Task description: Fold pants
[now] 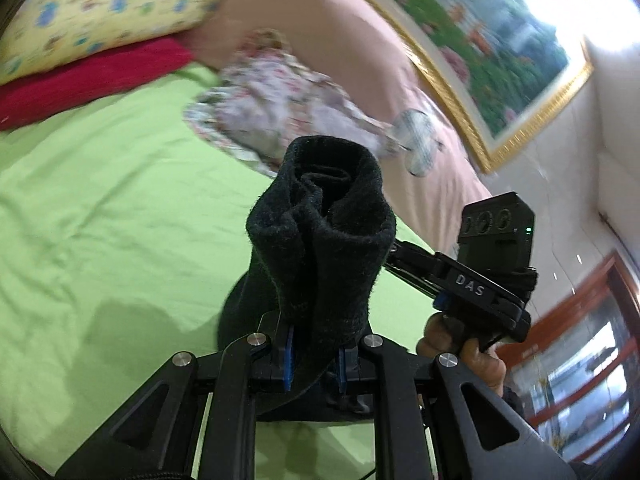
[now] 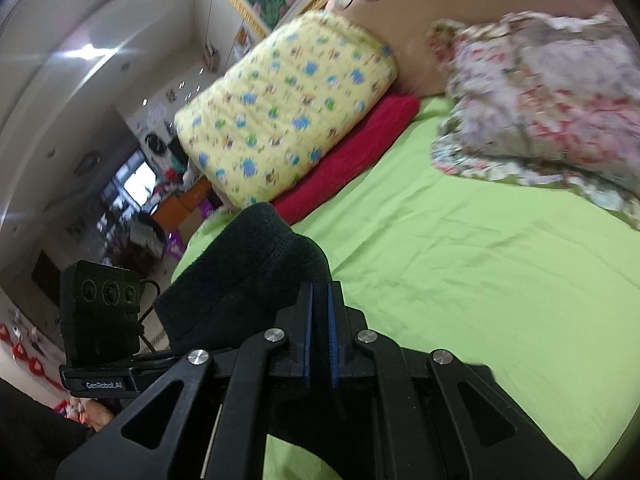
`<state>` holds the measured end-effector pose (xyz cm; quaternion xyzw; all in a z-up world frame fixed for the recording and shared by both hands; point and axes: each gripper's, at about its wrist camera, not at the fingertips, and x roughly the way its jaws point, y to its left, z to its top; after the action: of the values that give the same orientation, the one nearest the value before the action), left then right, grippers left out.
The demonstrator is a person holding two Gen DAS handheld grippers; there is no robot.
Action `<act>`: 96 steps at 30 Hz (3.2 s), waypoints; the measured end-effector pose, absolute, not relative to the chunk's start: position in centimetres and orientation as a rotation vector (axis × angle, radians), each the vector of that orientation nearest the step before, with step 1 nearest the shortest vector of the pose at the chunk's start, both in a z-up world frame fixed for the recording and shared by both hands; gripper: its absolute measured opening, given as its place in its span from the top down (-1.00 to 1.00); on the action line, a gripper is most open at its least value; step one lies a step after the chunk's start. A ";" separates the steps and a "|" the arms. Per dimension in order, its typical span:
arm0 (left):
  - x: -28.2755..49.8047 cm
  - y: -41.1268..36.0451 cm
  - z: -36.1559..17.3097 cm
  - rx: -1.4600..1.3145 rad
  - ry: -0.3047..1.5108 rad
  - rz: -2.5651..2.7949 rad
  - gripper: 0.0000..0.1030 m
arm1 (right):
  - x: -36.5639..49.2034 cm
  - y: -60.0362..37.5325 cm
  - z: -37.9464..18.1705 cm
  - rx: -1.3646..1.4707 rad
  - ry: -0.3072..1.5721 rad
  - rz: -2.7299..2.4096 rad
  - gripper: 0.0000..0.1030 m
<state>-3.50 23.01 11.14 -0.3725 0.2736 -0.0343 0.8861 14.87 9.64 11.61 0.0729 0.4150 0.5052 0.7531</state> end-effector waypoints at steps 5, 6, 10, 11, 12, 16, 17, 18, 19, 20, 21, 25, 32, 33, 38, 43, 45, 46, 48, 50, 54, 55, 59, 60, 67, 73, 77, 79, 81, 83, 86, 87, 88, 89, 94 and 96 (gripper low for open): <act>-1.6 17.7 12.9 -0.712 0.595 -0.175 0.73 | 14.4 4.2 12.3 0.231 0.874 1.047 0.86; -1.2 16.4 13.2 -0.696 0.604 -0.196 0.73 | 14.3 3.1 12.3 0.248 0.869 1.033 0.86; 0.4 12.0 13.3 -0.644 0.645 -0.256 0.73 | 13.8 -1.3 11.8 0.307 0.855 0.975 0.86; 0.9 10.6 13.2 -0.631 0.664 -0.274 0.73 | 13.7 -2.6 11.5 0.327 0.855 0.956 0.86; 1.2 9.7 13.0 -0.623 0.673 -0.284 0.73 | 13.6 -3.4 11.3 0.336 0.855 0.945 0.86; 2.5 5.7 12.0 -0.567 0.721 -0.316 0.73 | 13.0 -7.6 9.8 0.390 0.860 0.881 0.86; 2.8 4.4 11.6 -0.545 0.737 -0.321 0.73 | 12.9 -8.4 9.4 0.404 0.863 0.872 0.86; 3.0 3.8 11.2 -0.535 0.746 -0.322 0.73 | 12.9 -9.2 9.0 0.419 0.867 0.861 0.86; 3.3 3.1 10.7 -0.523 0.759 -0.325 0.73 | 12.8 -10.0 8.4 0.431 0.872 0.847 0.86; 3.5 2.2 10.3 -0.511 0.774 -0.329 0.73 | 12.7 -10.7 7.9 0.441 0.878 0.836 0.86; 3.9 1.9 9.8 -0.501 0.784 -0.333 0.73 | 12.7 -11.4 7.3 0.454 0.884 0.824 0.86; 4.6 -0.1 8.6 -0.449 0.809 -0.336 0.72 | 12.7 -13.1 5.8 0.503 0.891 0.793 0.86; 6.3 -1.1 7.0 -0.401 0.842 -0.335 0.69 | 12.3 -15.0 3.3 0.571 0.911 0.732 0.85; 6.5 -1.2 6.9 -0.394 0.842 -0.336 0.68 | 12.2 -15.1 3.1 0.575 0.910 0.722 0.85; 6.9 -2.5 6.3 -0.339 0.848 -0.353 0.53 | 11.6 -15.7 2.8 0.554 0.906 0.643 0.85; 6.9 -4.3 5.8 -0.271 0.858 -0.380 0.13 | 10.0 -17.9 3.6 0.567 0.857 0.534 0.85; 6.8 -4.7 5.6 -0.266 0.859 -0.385 0.05 | 9.1 -19.0 4.0 0.585 0.834 0.496 0.85; 6.7 -4.8 5.7 -0.266 0.858 -0.390 -0.08 | 8.7 -19.5 4.1 0.583 0.830 0.465 0.85; 6.5 -4.8 5.7 -0.284 0.858 -0.427 -0.25 | 8.2 -20.1 4.3 0.576 0.828 0.414 0.82; 6.0 -4.5 5.8 -0.322 0.847 -0.468 -0.29 | 7.2 -20.9 4.5 0.588 0.815 0.370 0.39; 5.3 -3.5 6.1 -0.352 0.832 -0.467 -0.34 | 5.2 -22.0 5.1 0.631 0.756 0.323 -0.40; 5.2 -3.1 6.3 -0.362 0.828 -0.463 -0.34 | 4.7 -22.1 5.2 0.637 0.750 0.320 -0.40; 4.6 -1.2 6.7 -0.414 0.809 -0.435 -0.37 | 3.6 -21.7 5.9 0.635 0.739 0.317 -0.40; 4.3 -0.7 6.8 -0.423 0.802 -0.424 -0.38 | 3.4 -21.5 6.1 0.625 0.739 0.314 -0.40; 3.6 3.0 6.7 -0.485 0.789 -0.340 -0.45 | 2.4 -19.2 6.7 0.569 0.744 0.326 -0.41; 2.9 6.0 6.6 -0.541 0.769 -0.288 -0.48 | 1.7 -17.1 7.2 0.473 0.751 0.312 -0.46; 2.1 7.6 6.4 -0.562 0.755 -0.252 -0.52 | 1.5 -16.5 6.9 0.455 0.767 0.301 -0.49; 1.8 8.2 6.2 -0.573 0.755 -0.236 -0.53 | 1.4 -16.5 6.6 0.461 0.780 0.288 -0.50; 1.6 8.9 5.9 -0.584 0.757 -0.222 -0.53 | 1.3 -16.5 6.3 0.470 0.791 0.279 -0.51; 1.4 9.4 5.6 -0.592 0.761 -0.207 -0.53 | 1.2 -16.6 6.0 0.477 0.798 0.270 -0.51; 1.3 10.1 5.2 -0.601 0.768 -0.190 -0.53 | 1.1 -16.5 5.8 0.471 0.809 0.263 -0.52; 1.3 10.3 5.0 -0.605 0.771 -0.186 -0.53 | 1.1 -16.4 5.8 0.467 0.812 0.260 -0.52; 1.3 10.5 4.8 -0.609 0.775 -0.180 -0.53 | 1.0 -16.4 5.7 0.463 0.816 0.257 -0.52; 1.3 10.7 4.6 -0.613 0.778 -0.175 -0.53 | 1.0 -16.3 5.6 0.463 0.820 0.257 -0.52; 1.4 11.3 3.9 -0.625 0.791 -0.156 -0.54 | 1.1 -16.3 5.1 0.457 0.828 0.239 -0.52; 1.5 11.5 3.4 -0.633 0.799 -0.149 -0.54 | 1.1 -16.3 5.0 0.447 0.822 0.228 -0.52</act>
<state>1.49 11.54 3.44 -0.3028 0.3820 -0.0712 0.8702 1.09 -16.28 5.03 0.2148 0.3953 0.1095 0.8864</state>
